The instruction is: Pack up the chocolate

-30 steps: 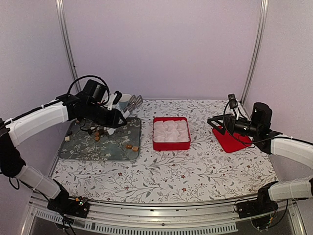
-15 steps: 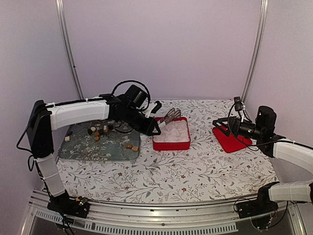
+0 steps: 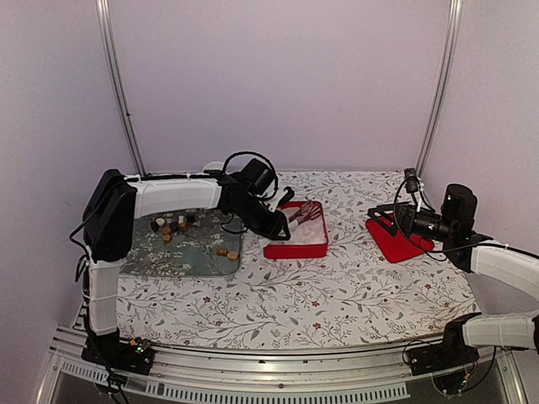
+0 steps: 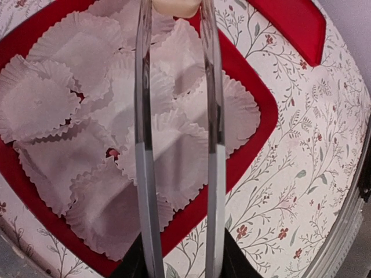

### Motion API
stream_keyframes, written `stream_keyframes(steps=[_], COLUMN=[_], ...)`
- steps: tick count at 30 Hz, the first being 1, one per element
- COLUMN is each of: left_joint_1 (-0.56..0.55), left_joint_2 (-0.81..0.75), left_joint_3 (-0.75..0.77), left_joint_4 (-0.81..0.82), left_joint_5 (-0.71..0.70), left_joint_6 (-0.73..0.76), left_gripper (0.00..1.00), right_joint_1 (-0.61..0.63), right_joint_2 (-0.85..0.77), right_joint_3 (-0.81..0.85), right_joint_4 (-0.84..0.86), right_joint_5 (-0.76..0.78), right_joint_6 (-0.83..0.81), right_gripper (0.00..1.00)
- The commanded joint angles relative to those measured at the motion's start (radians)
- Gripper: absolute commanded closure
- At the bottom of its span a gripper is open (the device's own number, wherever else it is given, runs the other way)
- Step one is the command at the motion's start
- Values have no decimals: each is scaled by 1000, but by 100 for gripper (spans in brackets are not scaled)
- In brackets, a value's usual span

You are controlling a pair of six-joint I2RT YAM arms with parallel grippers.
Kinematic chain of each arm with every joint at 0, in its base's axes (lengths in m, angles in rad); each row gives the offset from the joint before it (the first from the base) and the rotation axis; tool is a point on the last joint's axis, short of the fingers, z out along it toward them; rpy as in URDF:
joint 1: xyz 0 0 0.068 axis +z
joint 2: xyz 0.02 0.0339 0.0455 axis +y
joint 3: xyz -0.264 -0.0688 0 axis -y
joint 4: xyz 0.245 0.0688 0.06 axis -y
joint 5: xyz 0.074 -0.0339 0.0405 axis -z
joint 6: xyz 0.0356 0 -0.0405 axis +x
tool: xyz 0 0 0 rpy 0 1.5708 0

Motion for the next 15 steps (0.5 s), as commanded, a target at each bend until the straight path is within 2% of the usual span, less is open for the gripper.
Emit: stream_keyframes(steps=[1, 15], left_joint_1=[10, 37], left_joint_2=[15, 54], left_joint_3=[54, 79], left_joint_4=[25, 54], left_joint_5=[-20, -40], left_joint_6=[17, 10], left_gripper=[81, 78], right_joint_1=[-8, -10], right_joint_2=[-14, -6], right_joint_3=[-12, -12], right_joint_4=[15, 18], right_joint_5=[-14, -13], right_joint_6=[-2, -7], right_gripper=[7, 7])
